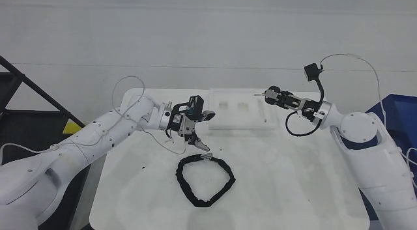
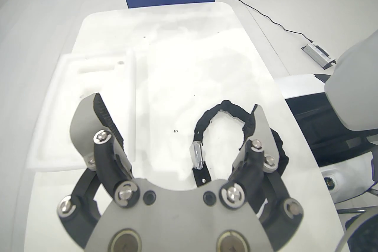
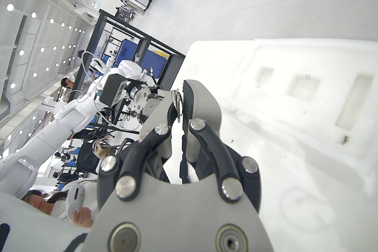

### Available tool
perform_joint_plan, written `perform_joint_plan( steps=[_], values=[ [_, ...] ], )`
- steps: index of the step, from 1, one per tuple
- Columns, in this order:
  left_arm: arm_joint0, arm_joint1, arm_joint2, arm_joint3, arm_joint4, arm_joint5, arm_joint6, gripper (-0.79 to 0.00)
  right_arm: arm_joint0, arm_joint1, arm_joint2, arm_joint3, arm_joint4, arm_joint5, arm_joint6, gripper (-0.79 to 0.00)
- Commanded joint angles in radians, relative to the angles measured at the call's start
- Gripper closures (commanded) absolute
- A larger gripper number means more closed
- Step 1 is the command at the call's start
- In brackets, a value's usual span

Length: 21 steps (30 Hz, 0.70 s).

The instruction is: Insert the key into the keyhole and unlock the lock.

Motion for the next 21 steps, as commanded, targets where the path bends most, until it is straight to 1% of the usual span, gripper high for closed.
perform_joint_plan(
  steps=[1, 5, 8, 11, 16, 21],
  values=[
    [0.020, 0.002, 0.000, 0.009, 0.003, 0.000, -0.002, -0.785, 0.000, 0.000, 0.000, 0.000, 0.000, 0.000, 0.000, 0.000],
    [0.051, -0.002, 0.000, 0.034, 0.001, 0.000, -0.020, -0.785, 0.000, 0.000, 0.000, 0.000, 0.000, 0.000, 0.000, 0.000],
    [0.060, -0.011, 0.000, 0.058, 0.021, 0.000, -0.046, -0.785, 0.000, 0.000, 0.000, 0.000, 0.000, 0.000, 0.000, 0.000],
    [0.073, -0.021, 0.000, 0.058, 0.062, 0.000, -0.059, -0.785, 0.000, 0.000, 0.000, 0.000, 0.000, 0.000, 0.000, 0.000],
    [0.090, -0.028, 0.000, 0.049, 0.163, 0.000, -0.008, -0.785, 0.000, 0.000, 0.000, 0.000, 0.000, 0.000, 0.000, 0.000],
    [0.107, -0.035, 0.000, 0.076, 0.208, 0.000, 0.023, -0.785, 0.000, 0.000, 0.000, 0.000, 0.000, 0.000, 0.000, 0.000]
  ],
)
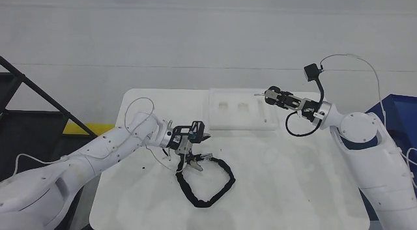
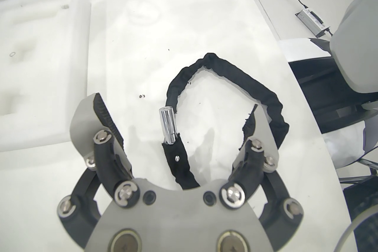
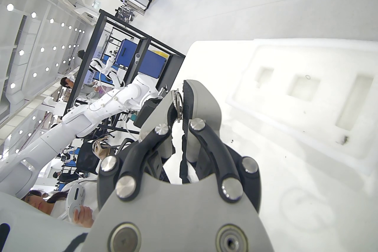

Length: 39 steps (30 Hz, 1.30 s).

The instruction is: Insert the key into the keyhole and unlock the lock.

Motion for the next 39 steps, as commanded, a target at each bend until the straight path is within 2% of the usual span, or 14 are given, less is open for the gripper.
perform_joint_plan(
  steps=[1, 14, 17, 19, 24, 30, 39],
  values=[
    [-0.003, -0.003, 0.000, 0.021, 0.000, 0.000, -0.012, -0.785, 0.000, 0.000, 0.000, 0.000, 0.000, 0.000, 0.000, 0.000],
    [-0.003, -0.003, 0.000, 0.021, 0.000, 0.000, -0.012, -0.785, 0.000, 0.000, 0.000, 0.000, 0.000, 0.000, 0.000, 0.000],
    [0.024, -0.003, -0.016, 0.022, -0.027, 0.030, -0.005, -0.785, 0.000, 0.000, 0.000, 0.000, 0.000, 0.000, 0.000, 0.000],
    [0.045, -0.004, -0.029, 0.027, -0.046, 0.021, 0.045, -0.785, 0.000, 0.000, 0.000, 0.000, 0.000, 0.000, 0.000, 0.000],
    [0.077, -0.011, -0.040, 0.064, 0.031, 0.050, 0.102, -0.785, 0.000, 0.000, 0.000, 0.000, 0.000, 0.000, 0.000, 0.000],
    [0.102, -0.034, -0.030, 0.100, 0.207, 0.119, 0.218, -0.785, 0.000, 0.000, 0.000, 0.000, 0.000, 0.000, 0.000, 0.000],
    [0.113, -0.092, -0.005, 0.201, 0.348, 0.140, 0.356, -0.785, 0.000, 0.000, 0.000, 0.000, 0.000, 0.000, 0.000, 0.000]
  ],
)
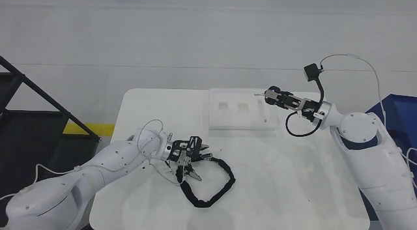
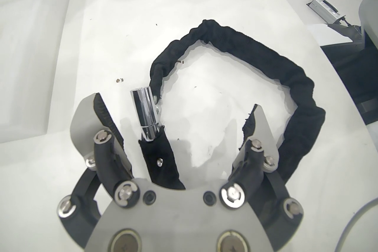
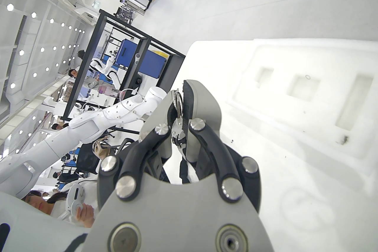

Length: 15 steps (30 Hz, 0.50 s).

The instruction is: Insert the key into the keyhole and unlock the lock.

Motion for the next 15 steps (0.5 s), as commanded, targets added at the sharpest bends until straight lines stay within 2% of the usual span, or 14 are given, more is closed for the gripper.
perform_joint_plan(
  steps=[1, 12, 15],
  values=[
    [-0.001, -0.010, 0.001, 0.023, 0.014, 0.000, 0.029, -0.785, 0.000, 0.000, 0.000, 0.000, 0.000, 0.000, 0.000, 0.000],
    [-0.016, -0.065, -0.006, 0.132, 0.070, 0.010, 0.094, -0.785, 0.000, 0.000, 0.000, 0.000, 0.000, 0.000, 0.000, 0.000],
    [-0.017, -0.078, -0.007, 0.148, 0.086, 0.020, 0.106, -0.671, 0.000, 0.000, 0.000, 0.000, 0.000, 0.000, 0.000, 0.000]
  ],
)
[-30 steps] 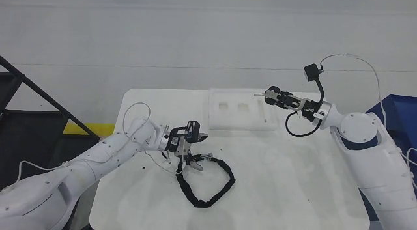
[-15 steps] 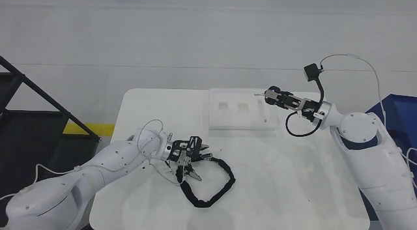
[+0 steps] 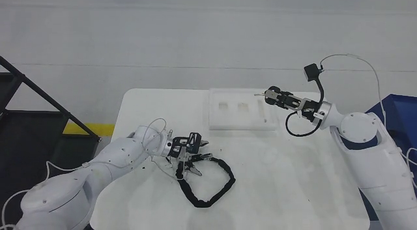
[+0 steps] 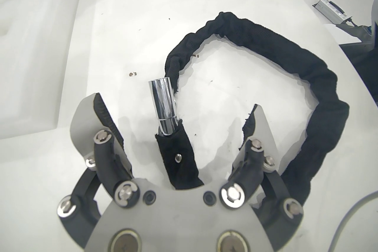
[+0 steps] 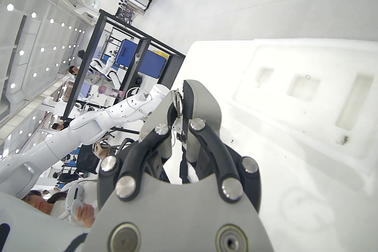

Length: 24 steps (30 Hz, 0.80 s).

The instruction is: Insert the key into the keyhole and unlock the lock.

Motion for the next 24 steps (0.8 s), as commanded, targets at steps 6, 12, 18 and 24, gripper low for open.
perform_joint_plan(
  steps=[6, 12, 18, 24],
  values=[
    [0.001, -0.026, -0.001, 0.031, 0.036, 0.026, 0.016, -0.363, 0.000, 0.000, 0.000, 0.000, 0.000, 0.000, 0.000, 0.000],
    [0.009, -0.041, -0.010, 0.070, 0.035, 0.024, 0.007, -0.071, 0.000, 0.000, 0.000, 0.000, 0.000, 0.000, 0.000, 0.000],
    [0.012, -0.042, -0.030, 0.078, 0.019, 0.016, 0.033, 0.000, 0.000, 0.000, 0.000, 0.000, 0.000, 0.000, 0.000, 0.000],
    [-0.001, -0.029, -0.063, 0.040, 0.005, 0.000, 0.097, 0.000, 0.000, 0.000, 0.000, 0.000, 0.000, 0.000, 0.000, 0.000]
  ],
)
